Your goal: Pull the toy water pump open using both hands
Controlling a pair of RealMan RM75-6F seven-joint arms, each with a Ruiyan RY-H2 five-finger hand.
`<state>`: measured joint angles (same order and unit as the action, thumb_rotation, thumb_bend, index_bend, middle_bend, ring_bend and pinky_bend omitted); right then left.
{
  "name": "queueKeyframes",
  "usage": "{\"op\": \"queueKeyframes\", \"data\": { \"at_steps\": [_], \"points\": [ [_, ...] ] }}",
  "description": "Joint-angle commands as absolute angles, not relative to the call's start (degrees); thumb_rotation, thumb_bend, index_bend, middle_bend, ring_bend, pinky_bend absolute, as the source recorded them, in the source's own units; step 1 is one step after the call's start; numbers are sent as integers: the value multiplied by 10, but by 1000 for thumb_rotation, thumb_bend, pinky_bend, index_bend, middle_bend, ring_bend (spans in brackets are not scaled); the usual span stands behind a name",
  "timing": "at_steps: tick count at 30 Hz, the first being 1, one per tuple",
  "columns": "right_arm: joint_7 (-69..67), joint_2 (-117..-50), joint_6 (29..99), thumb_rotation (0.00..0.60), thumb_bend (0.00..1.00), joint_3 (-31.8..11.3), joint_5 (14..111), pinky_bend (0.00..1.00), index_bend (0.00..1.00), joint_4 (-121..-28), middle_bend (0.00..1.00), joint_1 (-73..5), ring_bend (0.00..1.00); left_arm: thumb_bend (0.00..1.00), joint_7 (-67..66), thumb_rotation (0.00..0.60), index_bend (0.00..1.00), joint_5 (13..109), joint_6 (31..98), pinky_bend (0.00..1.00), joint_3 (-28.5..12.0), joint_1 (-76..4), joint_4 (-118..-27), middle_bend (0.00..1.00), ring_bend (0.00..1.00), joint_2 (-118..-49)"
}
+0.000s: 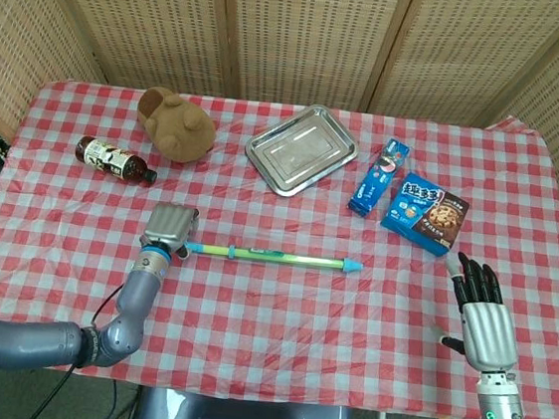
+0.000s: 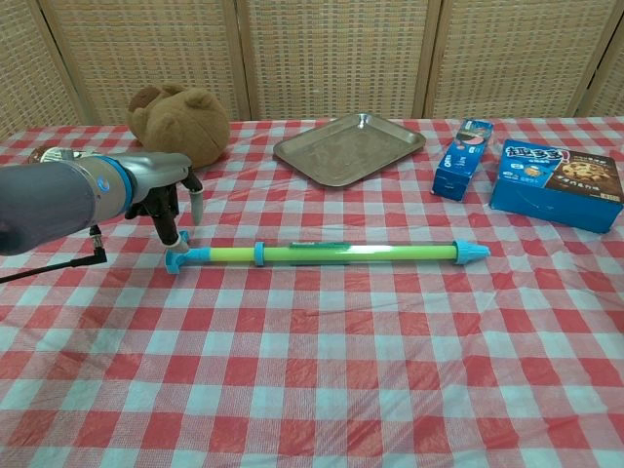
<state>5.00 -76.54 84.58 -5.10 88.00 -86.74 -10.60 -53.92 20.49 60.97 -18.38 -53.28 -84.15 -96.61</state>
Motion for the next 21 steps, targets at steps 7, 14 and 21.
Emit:
{"op": "queueKeyframes", "data": {
  "at_steps": [7,14,21],
  "points": [
    [36,-760,848,600,121,-52,879,0,9,-872,0,-105,0,233,-546,600,439,193,608,747,-177,-558,-815,907,834,-997],
    [25,-756,848,600,122,-51,883,0,16,-875,0,-105,0,234,-549,600,457,181,610,747,-174,-568,-799,907,834,-1012],
    [14,-752,850,600,121,-50,885,0,16,-879,0,-104,0,237,-553,600,477,173,609,747,-169,-575,-782,907,834,-1026]
  ]
}}
